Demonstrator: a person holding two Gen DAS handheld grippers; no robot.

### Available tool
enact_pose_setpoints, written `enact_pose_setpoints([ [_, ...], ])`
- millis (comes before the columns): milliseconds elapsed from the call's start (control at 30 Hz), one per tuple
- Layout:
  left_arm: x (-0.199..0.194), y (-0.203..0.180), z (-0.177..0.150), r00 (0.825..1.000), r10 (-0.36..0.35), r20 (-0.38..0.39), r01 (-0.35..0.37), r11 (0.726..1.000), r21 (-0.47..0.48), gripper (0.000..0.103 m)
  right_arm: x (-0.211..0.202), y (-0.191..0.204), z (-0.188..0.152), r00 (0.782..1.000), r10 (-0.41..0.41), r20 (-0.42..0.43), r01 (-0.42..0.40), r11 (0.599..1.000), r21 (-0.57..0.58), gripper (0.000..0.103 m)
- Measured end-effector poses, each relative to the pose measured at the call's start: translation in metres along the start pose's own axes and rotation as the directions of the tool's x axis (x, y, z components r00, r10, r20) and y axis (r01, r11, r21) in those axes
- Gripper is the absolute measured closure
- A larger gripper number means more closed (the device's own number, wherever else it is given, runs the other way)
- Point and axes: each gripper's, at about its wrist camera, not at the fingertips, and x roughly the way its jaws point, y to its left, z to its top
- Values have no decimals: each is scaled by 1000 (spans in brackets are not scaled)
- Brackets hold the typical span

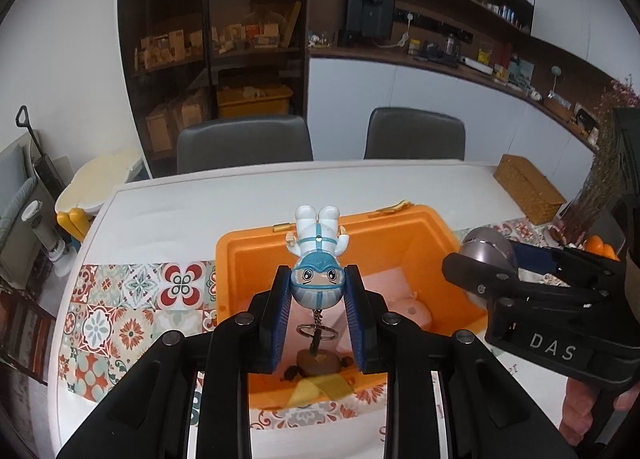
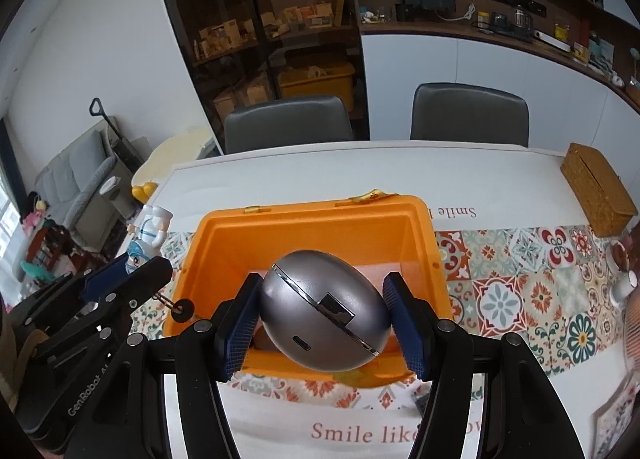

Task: Organize rigid objects
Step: 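Carry the figurine keychain and silver egg device over the crate with both tools, then open both grippers to drop the keychain and egg device into the crate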

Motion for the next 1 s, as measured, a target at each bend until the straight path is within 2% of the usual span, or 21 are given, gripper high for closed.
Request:
enact_pose_setpoints([
  [267, 41, 4, -6, 995, 5, -102, -6, 1000, -10, 76, 41, -7, 3, 996, -36, -81, 37, 999, 8, 41],
  [633, 84, 5, -24, 972, 16, -233, -19, 1000, -8, 76, 82, -15, -6, 982, -60, -178, 61, 998, -1, 41],
  [867, 97, 7, -31, 961, 18, -278, -24, 1000, -18, 76, 91, -17, -8, 978, -65, -198, 65, 998, -4, 41],
  [1000, 97, 8, -31, 960, 40, -276, -44, 999, -9, 75, 93, -17, -9, 977, -63, -204, 64, 998, -4, 41],
])
